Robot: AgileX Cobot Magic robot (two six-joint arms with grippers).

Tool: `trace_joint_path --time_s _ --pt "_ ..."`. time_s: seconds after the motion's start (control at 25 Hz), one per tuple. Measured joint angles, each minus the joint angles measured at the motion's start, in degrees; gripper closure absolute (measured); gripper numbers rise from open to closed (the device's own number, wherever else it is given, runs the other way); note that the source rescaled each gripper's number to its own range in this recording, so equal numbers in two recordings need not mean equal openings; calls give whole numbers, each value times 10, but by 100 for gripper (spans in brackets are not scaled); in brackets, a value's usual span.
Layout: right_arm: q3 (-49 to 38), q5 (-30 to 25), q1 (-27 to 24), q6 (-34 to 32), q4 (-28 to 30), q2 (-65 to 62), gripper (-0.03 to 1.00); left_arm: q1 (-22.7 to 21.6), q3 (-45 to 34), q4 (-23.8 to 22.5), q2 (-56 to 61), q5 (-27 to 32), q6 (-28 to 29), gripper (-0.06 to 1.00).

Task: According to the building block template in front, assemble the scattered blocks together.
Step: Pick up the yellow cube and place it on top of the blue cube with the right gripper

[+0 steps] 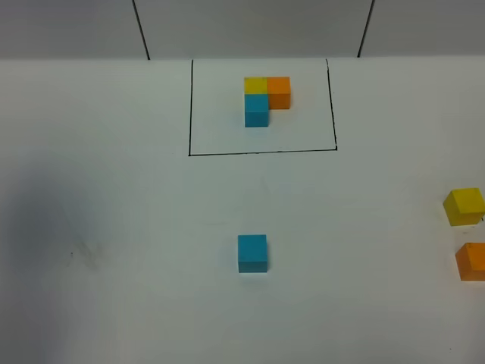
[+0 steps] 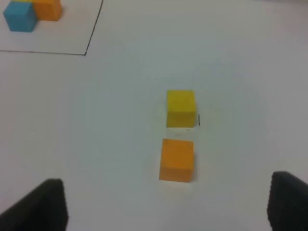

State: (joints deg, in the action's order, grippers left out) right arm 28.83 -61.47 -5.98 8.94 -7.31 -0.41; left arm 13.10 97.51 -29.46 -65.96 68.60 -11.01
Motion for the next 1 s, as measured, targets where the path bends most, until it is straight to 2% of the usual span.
trace_joint_path --time_s 0.08,0.2,0.4,0.56,0.8,1.0 --pt "0 0 0 0 0 0 26 -35 -13 0 50 0 0 40" --pt "0 0 0 0 0 0 26 -52 -45 13 138 0 -1 40" --pt "0 0 0 0 0 0 26 -52 -124 82 302 0 42 40" --pt "0 0 0 0 0 0 26 -52 -218 133 411 0 57 40" --pt "0 0 0 0 0 0 26 -52 -370 183 511 0 103 40" --pt "0 0 0 0 0 0 26 -52 -478 266 584 -9 110 40"
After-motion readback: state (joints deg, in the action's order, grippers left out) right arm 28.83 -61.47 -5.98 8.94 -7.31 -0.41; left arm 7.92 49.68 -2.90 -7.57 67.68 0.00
